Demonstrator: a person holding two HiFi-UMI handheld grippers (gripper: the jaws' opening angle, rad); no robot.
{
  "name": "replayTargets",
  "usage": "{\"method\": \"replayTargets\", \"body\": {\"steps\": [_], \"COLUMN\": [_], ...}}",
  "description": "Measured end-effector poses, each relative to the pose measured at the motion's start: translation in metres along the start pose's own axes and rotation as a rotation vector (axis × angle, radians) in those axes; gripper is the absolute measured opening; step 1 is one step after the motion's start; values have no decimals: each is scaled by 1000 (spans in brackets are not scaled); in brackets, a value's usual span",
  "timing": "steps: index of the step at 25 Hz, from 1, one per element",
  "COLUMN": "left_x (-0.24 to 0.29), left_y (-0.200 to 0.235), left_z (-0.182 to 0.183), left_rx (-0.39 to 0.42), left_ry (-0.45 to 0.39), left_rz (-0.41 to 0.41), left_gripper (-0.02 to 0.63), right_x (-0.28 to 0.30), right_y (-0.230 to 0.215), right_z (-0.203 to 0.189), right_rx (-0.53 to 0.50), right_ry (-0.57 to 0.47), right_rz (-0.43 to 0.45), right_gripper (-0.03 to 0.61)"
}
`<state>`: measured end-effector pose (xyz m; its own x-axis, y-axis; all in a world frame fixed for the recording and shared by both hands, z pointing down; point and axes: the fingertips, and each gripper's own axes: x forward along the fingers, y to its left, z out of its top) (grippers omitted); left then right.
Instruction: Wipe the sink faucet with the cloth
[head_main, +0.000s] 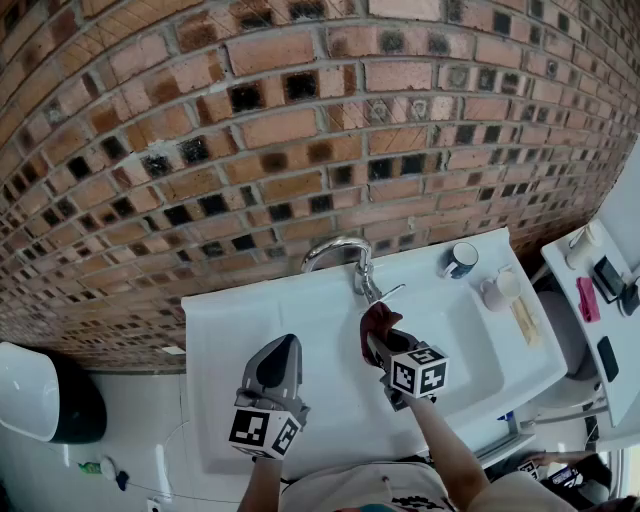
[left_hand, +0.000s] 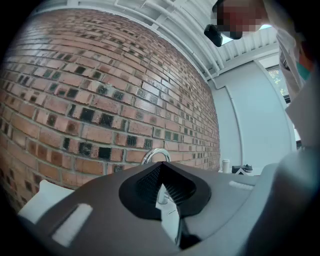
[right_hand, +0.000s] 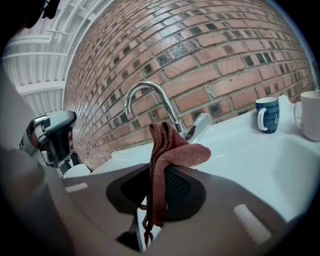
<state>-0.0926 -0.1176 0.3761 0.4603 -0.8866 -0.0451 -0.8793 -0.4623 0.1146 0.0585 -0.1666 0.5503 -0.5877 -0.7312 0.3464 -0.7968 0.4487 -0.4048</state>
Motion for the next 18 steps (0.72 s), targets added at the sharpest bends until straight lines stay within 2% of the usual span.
{"method": "replayTargets", "body": {"steps": [4, 10, 18], "left_x": [3, 14, 19], "left_y": [15, 22, 19], "left_z": [-3, -10, -20], "left_rx": [-17, -30, -50], "left_ry": [11, 31, 45], "left_rz": [45, 68, 56], "left_gripper": [5, 5, 5], "right_x": [20, 35, 3], "right_y": [-15, -30, -59], "right_z": [7, 15, 47], "right_rx": [1, -32, -44], "right_ry": [18, 40, -43], "right_rz": [-15, 1, -73], "right_gripper": [51, 51, 51]}}
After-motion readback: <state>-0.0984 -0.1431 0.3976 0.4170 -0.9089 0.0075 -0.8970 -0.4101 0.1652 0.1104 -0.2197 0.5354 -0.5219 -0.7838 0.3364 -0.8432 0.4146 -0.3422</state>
